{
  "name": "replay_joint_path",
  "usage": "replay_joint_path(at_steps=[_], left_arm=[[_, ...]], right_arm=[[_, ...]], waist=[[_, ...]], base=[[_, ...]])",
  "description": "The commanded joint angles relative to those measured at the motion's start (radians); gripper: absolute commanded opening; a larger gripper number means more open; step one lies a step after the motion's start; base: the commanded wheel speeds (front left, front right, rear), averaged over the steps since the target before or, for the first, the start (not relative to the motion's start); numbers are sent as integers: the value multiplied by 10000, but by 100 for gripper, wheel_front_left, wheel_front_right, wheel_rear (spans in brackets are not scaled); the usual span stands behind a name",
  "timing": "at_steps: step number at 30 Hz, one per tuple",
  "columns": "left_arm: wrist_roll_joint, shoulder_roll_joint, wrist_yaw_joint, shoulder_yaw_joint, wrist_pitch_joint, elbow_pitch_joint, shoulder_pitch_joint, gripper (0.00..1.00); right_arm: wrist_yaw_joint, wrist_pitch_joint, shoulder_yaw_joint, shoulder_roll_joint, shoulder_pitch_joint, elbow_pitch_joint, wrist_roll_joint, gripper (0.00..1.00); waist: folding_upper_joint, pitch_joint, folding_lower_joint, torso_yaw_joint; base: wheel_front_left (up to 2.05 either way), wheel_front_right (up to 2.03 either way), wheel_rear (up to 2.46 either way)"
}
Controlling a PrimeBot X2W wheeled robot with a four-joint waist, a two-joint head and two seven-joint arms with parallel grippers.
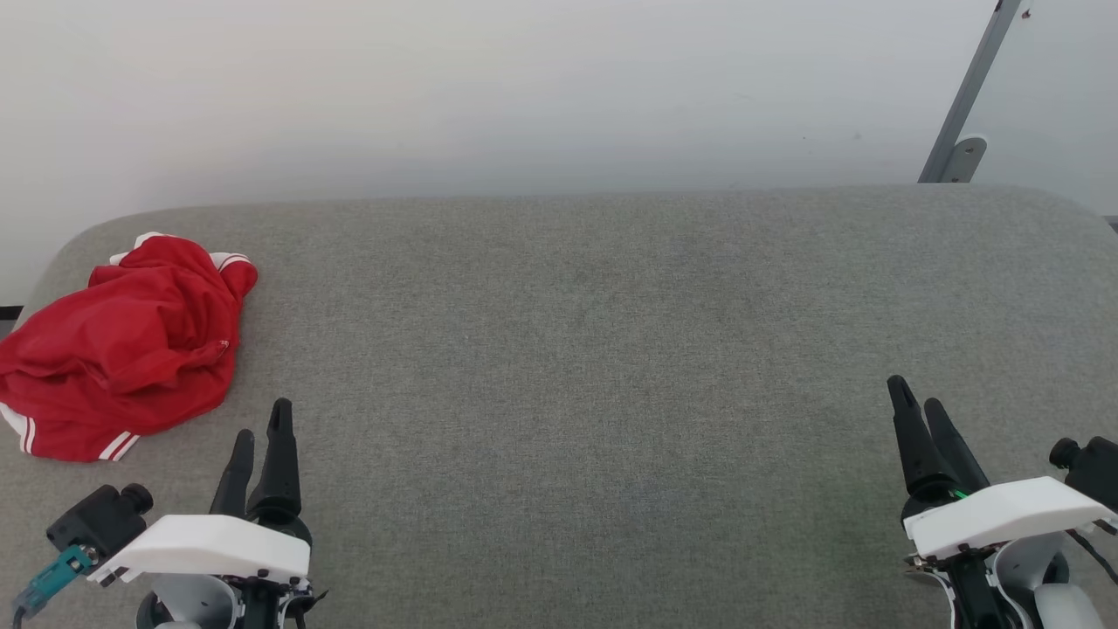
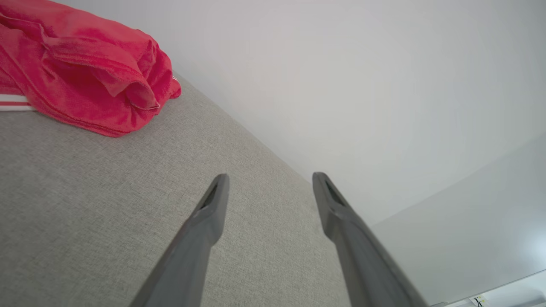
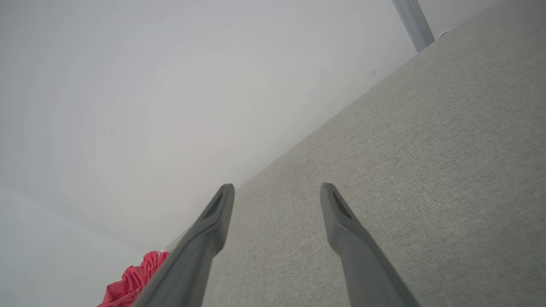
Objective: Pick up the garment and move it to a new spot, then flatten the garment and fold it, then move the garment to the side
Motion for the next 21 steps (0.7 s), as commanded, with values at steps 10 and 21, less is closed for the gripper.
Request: replay_joint_path(at_steps=[10, 21], left_arm=[[1421, 162, -67, -85, -378, -255, -150, 100], [2464, 164, -90, -96, -658, -365, -159, 100]], right_arm=[[0, -288, 66, -157, -174, -319, -1276, 100], [0, -395, 110, -222, -168, -471, -2241, 100]], waist=[[0, -11, 0, -3], [0, -21, 0, -9]], base=[[0, 0, 0], [0, 0, 0]])
